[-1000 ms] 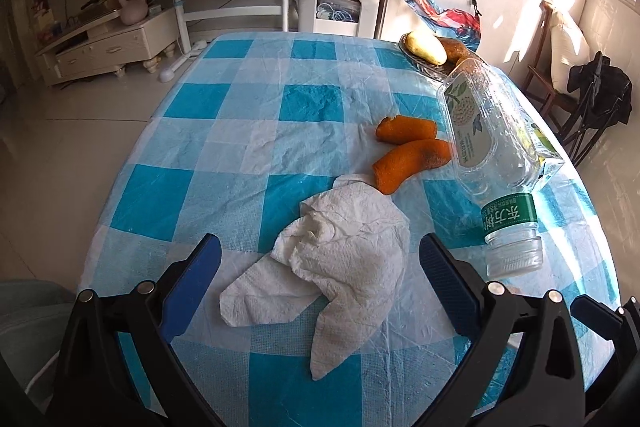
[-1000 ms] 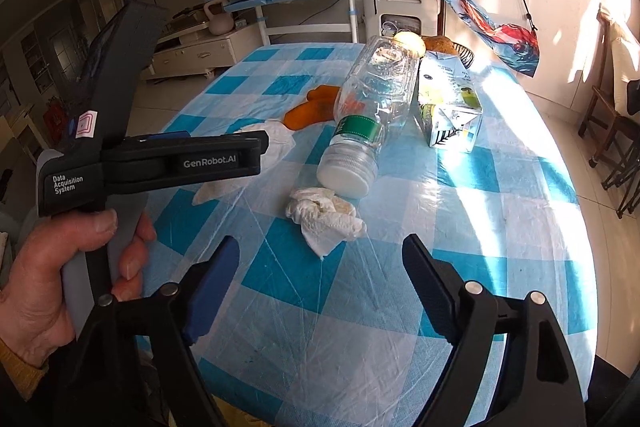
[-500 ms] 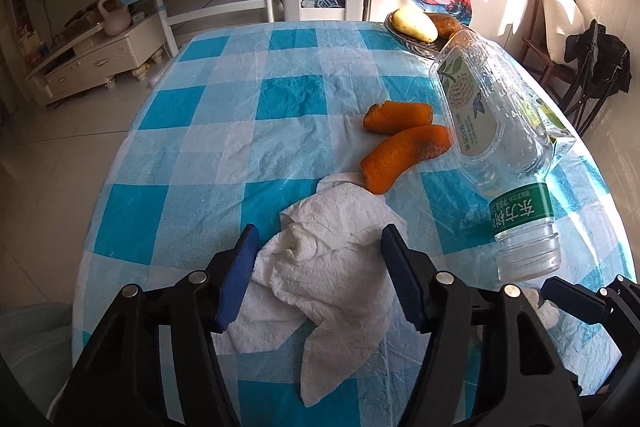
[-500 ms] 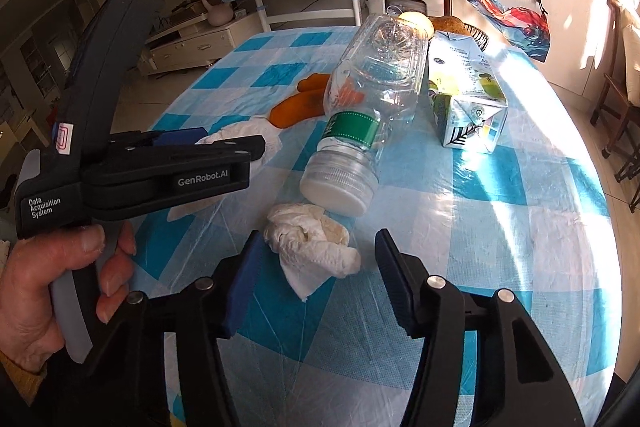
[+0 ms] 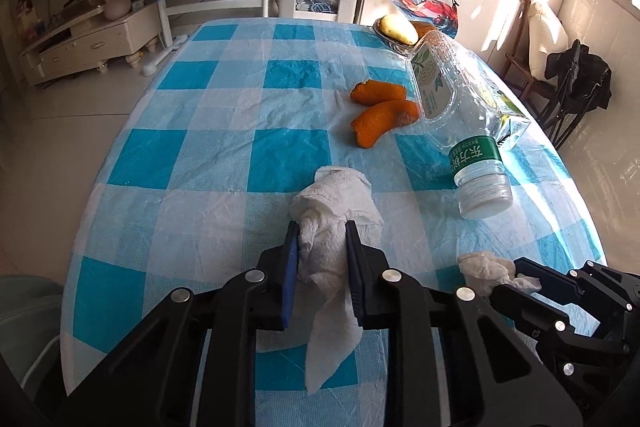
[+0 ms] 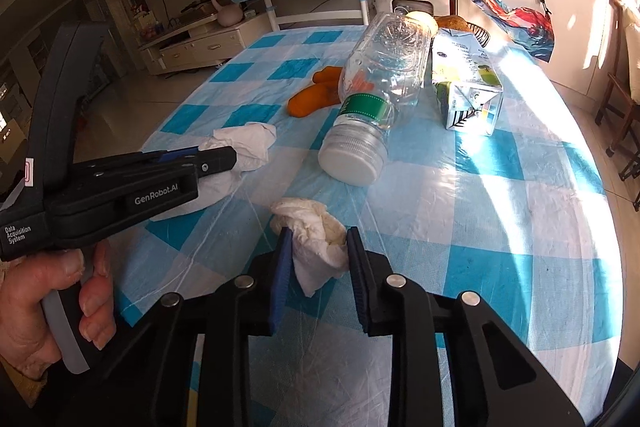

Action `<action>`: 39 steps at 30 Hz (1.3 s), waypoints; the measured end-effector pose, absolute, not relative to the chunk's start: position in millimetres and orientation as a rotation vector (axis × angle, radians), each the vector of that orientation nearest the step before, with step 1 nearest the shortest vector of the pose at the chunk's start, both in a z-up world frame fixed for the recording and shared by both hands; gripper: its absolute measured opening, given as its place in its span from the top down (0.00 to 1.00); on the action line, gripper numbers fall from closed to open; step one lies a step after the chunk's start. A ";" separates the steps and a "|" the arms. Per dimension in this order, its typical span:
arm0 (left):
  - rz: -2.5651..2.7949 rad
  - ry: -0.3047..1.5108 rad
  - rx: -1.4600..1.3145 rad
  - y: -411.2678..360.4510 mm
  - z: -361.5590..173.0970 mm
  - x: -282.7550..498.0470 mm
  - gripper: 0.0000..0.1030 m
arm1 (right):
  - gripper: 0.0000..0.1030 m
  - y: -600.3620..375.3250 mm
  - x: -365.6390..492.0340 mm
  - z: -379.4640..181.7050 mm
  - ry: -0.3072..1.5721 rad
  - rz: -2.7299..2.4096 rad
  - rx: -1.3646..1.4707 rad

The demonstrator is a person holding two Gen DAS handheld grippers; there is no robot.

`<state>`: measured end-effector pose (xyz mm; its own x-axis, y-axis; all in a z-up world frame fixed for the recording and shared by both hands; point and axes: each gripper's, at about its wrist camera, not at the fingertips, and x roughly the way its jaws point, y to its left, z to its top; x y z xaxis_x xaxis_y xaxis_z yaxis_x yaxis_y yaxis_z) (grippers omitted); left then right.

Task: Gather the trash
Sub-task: 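Grasp the white paper towel with the left gripper while the right grasps a small tissue, then carry the towel and tissue over the yellow basin and open the right gripper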

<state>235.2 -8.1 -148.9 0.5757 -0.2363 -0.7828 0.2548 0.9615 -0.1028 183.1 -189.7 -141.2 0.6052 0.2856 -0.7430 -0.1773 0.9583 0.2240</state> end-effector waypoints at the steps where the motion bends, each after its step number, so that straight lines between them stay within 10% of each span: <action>1: -0.291 0.915 0.018 -7.0 -148.8 229.9 0.79 | 0.73 -189.3 179.7 -140.2 0.879 0.268 0.135; 39: -0.314 0.836 0.051 13.0 -104.1 101.9 0.79 | 0.73 -168.8 50.6 -136.7 0.932 0.348 0.085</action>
